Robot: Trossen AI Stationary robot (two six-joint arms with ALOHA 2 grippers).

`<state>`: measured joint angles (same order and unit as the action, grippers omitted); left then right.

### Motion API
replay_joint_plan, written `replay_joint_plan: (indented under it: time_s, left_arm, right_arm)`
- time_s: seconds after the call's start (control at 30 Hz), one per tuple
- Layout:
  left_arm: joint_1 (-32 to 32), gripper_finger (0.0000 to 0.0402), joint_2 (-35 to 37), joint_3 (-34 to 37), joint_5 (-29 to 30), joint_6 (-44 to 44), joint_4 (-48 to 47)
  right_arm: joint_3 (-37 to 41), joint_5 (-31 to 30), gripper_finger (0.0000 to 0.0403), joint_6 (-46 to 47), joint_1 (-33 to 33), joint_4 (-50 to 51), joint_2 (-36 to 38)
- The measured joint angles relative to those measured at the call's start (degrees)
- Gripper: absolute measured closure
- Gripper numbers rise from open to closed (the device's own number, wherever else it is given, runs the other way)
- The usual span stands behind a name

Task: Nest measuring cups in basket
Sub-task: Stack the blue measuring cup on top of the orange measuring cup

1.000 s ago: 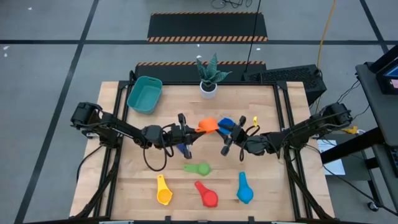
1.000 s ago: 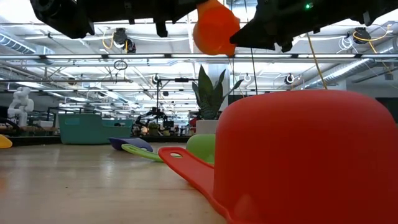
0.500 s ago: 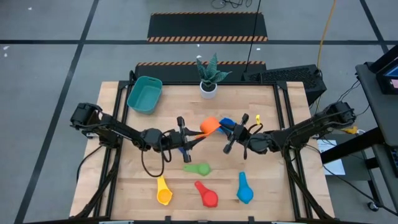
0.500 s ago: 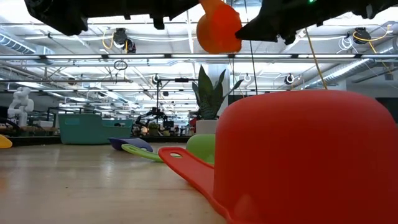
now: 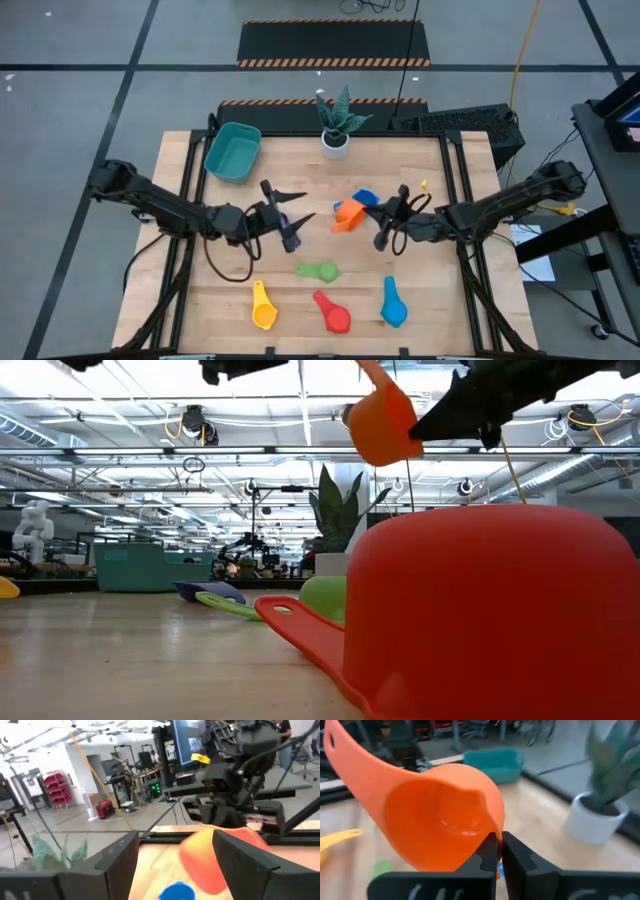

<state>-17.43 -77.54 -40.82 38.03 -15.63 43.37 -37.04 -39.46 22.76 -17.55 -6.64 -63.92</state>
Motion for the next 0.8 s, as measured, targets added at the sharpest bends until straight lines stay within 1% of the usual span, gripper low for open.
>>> replay_joint_plan:
  time_s: [0.1,0.2,0.37,0.5,0.67,0.8]
  left_arm:
    - [-0.08,0.0144,2.93,0.0,0.12,2.33,-4.1]
    - [-0.19,0.0151,4.59,0.0,0.06,3.42,-6.54]
    - [-0.32,0.0164,4.61,0.0,-0.33,3.5,-6.14]
    - [0.2,0.0171,4.63,0.0,-0.55,3.55,-5.9]
    - [0.64,0.0174,4.63,0.0,-0.56,3.29,-5.78]
    - [0.64,0.0174,4.63,0.0,-0.69,2.57,-5.8]
  right_arm:
    - [-0.02,6.02,0.0402,5.91,0.65,3.59,0.74]
    - [-0.02,11.15,0.0403,12.64,1.8,10.25,0.58]
    - [0.0,20.17,0.0403,23.94,3.45,20.27,-1.21]
    - [-0.02,24.14,0.0403,29.06,3.45,23.26,-2.57]
    - [-0.02,26.63,0.0403,31.96,3.31,24.53,-2.88]
    - [-0.85,29.0,0.0403,36.98,3.14,31.36,-2.93]
